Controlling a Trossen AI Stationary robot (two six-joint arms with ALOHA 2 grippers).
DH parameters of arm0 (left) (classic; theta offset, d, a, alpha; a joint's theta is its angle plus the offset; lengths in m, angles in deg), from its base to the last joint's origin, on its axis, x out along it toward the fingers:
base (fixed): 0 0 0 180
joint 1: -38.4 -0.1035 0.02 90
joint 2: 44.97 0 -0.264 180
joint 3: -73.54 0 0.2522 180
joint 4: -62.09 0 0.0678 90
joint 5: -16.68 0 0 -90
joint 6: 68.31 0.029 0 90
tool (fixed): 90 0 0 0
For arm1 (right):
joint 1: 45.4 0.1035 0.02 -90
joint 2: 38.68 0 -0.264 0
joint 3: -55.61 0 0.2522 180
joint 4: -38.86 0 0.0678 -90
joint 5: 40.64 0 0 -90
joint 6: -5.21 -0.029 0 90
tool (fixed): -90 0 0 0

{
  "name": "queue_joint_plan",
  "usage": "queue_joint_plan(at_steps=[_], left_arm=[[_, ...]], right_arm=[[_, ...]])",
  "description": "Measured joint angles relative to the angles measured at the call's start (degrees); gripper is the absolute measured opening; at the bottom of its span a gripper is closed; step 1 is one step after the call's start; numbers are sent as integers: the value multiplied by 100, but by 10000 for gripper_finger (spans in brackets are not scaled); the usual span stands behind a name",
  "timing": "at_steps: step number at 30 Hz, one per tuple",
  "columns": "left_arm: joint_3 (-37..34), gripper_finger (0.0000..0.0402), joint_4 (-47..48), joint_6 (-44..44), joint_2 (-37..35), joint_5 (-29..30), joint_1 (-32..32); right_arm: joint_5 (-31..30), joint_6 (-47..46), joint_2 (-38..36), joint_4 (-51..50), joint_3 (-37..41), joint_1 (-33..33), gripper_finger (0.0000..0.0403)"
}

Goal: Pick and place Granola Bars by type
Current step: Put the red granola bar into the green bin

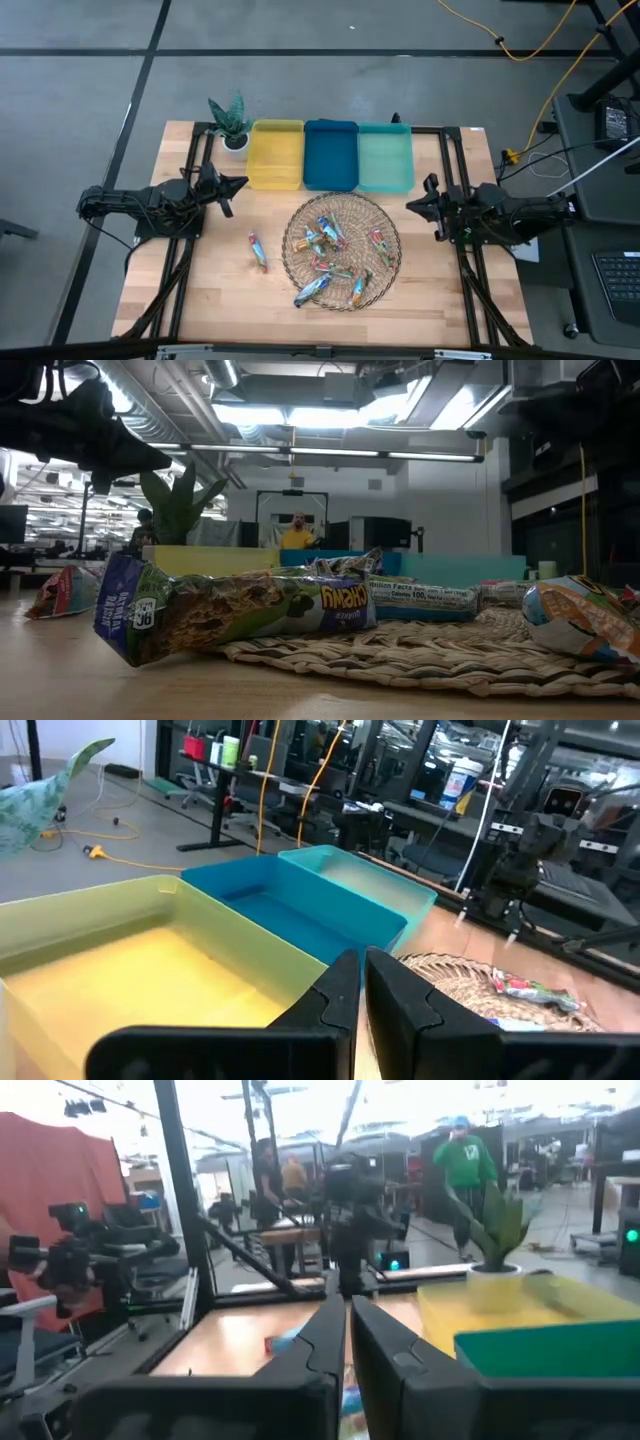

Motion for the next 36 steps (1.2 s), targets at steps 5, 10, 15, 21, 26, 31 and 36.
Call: queue_joint_plan(at_steps=[5, 10, 15, 21, 26, 31, 36], left_arm=[[0, 15, -169, -819, -1, -91, 2], [0, 15, -161, -1028, -1, -54, 4], [0, 15, -157, -1016, -1, 308, 0], [0, 16, -128, -1075, -1, 308, 0], [0, 16, -127, -1095, -1, 258, 0], [0, 16, -116, -1045, -1, 263, 0], [0, 16, -111, -858, -1, 265, 0]], right_arm=[[0, -11, 0, 450, 0, 0, 26], [-206, -648, -2, 574, -2, -2, 26], [-300, -978, -2, 545, -6, -2, 26], [-255, -814, 183, -459, -665, -2, 26], [-251, -701, 785, -2245, -1827, -2, 41], [-239, -805, 1700, -3323, -3061, -2, 99], [-61, -808, 2646, -4088, -4193, -1, 171]])
